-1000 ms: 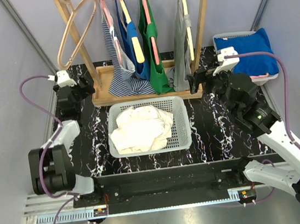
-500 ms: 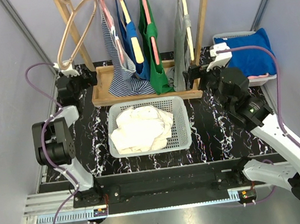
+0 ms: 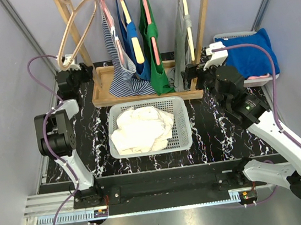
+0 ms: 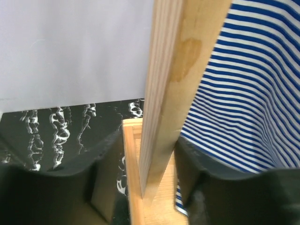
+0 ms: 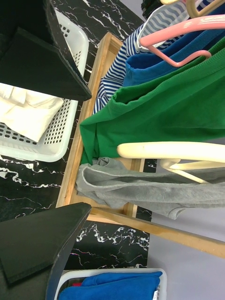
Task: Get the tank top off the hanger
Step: Move the clothesline to the center of the board.
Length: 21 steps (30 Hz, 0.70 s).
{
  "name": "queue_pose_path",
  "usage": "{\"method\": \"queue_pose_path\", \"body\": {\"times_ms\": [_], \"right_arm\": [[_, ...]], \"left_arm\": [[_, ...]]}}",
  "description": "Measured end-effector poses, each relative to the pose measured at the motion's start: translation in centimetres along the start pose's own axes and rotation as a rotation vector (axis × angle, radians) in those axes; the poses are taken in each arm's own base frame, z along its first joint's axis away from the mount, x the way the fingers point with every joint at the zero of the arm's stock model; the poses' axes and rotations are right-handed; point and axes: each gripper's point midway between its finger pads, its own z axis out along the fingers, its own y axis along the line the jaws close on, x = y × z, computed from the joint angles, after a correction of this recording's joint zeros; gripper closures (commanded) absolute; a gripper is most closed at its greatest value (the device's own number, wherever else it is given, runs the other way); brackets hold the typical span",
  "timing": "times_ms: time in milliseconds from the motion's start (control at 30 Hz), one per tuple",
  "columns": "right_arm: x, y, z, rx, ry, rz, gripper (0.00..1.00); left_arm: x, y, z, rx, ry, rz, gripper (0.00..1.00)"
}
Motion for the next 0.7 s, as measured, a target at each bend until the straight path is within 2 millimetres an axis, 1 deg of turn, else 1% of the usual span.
{"method": "queue_pose_path", "body": {"times_ms": [33, 100, 167, 267, 300, 367, 400, 600, 700], "right_arm": [[-0.04, 0.00, -0.01, 0.000, -0.001, 0.000, 0.00], [-0.14, 0.01, -0.03, 0.000, -0.003, 0.002, 0.00], [-0.18, 0.01, -0.07, -0.001, -0.004, 0.004, 0.00], [-0.25, -0.02, -0.18, -0.001, -0.006, 0.006, 0.00], [-0.30, -0.04, -0.25, -0.001, -0.007, 0.006, 0.00], [-0.36, -0.09, -0.40, -0.001, -0.007, 0.008, 0.00], [-0.41, -0.11, -0.47, -0.001, -0.008, 0.010, 0.00], [-0.42, -0.15, -0.61, -0.001, -0.007, 0.013, 0.00], [-0.42, -0.15, -0.61, -0.001, -0.007, 0.013, 0.00]], "left_arm": [[-0.01, -0.14, 0.09, 0.011, -0.001, 0.001, 0.74], [-0.01, -0.90, 0.39, 0.031, -0.003, 0.008, 0.81], [-0.02, -0.94, 0.62, 0.021, -0.007, 0.018, 0.84], [-0.01, -0.82, 0.88, 0.014, -0.012, 0.033, 0.81], [-0.02, -0.83, 0.90, 0.013, -0.013, 0.034, 0.85], [-0.02, -0.88, 0.93, 0.010, -0.014, 0.035, 0.99], [-0.02, -0.93, 0.96, 0.009, -0.014, 0.035, 1.00], [0.05, -0.99, 0.98, -0.002, -0.019, 0.037, 1.00], [0.12, -1.00, 0.44, -0.010, -0.030, 0.044, 1.00]]}}
